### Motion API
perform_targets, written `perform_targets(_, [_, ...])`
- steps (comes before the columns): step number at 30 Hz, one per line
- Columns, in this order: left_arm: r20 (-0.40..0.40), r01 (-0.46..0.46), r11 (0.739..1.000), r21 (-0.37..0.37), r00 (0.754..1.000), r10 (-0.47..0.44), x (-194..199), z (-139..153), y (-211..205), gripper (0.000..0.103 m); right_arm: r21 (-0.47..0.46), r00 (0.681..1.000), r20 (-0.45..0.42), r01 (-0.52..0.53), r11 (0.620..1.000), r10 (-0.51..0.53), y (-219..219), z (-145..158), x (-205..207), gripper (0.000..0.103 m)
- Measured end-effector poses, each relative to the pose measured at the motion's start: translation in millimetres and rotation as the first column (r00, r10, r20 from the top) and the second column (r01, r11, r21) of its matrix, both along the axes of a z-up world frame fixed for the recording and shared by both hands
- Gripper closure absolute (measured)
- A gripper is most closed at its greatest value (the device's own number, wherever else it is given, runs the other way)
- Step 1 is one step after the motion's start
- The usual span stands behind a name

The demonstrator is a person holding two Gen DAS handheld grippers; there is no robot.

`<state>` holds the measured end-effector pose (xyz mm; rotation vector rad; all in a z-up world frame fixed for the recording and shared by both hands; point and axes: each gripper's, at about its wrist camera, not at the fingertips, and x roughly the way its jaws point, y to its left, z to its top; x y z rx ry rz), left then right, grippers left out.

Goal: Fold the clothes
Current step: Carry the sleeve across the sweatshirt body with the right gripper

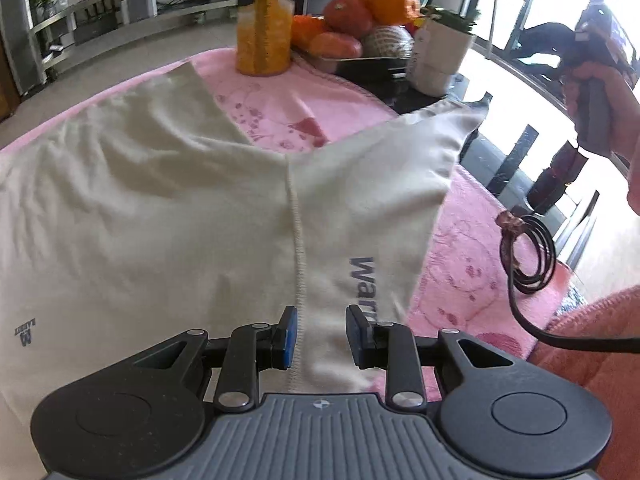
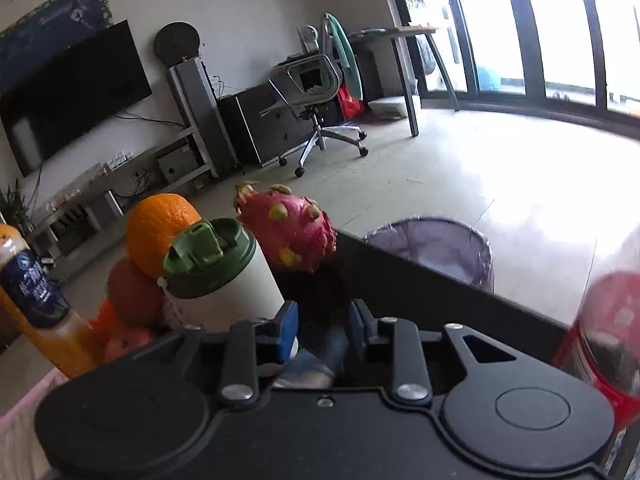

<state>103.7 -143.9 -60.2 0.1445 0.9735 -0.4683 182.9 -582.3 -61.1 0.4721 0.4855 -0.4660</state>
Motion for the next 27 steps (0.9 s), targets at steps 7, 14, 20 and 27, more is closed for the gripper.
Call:
perform_targets(7, [0.018,-0.002,1.000,-0.006,1.000,0.002,-23.4,15.8,26.8,0.075,0.085,0.998,0.020,-0.068,0.994,0.067,23.7,59.7,-27.2,0.071])
perform_targets(14, [0.024,-0.042,0.999,-0.021,0.999,0.042,-47.1,25.6,67.8,0.074,0.341,0.977,0.119,-0.206,0.917,0.175,74.1,89.1,-62.2,0.066])
perform_targets(20, [0.021,0.005,1.000,-0.030,1.000,-0.005,-43.2,11.0,37.6,0.073,0.397,0.975,0.155,-0.209,0.894,0.159,97.1,44.3,-49.4,0.066])
perform_targets(27, [-0.104,0.109,0.994,0.009,0.989,-0.108,-23.0,-34.2,3.8,0.088,0.316,0.999,0.013,-0.046,0.948,0.044,62.2,-14.2,-24.9,0.073])
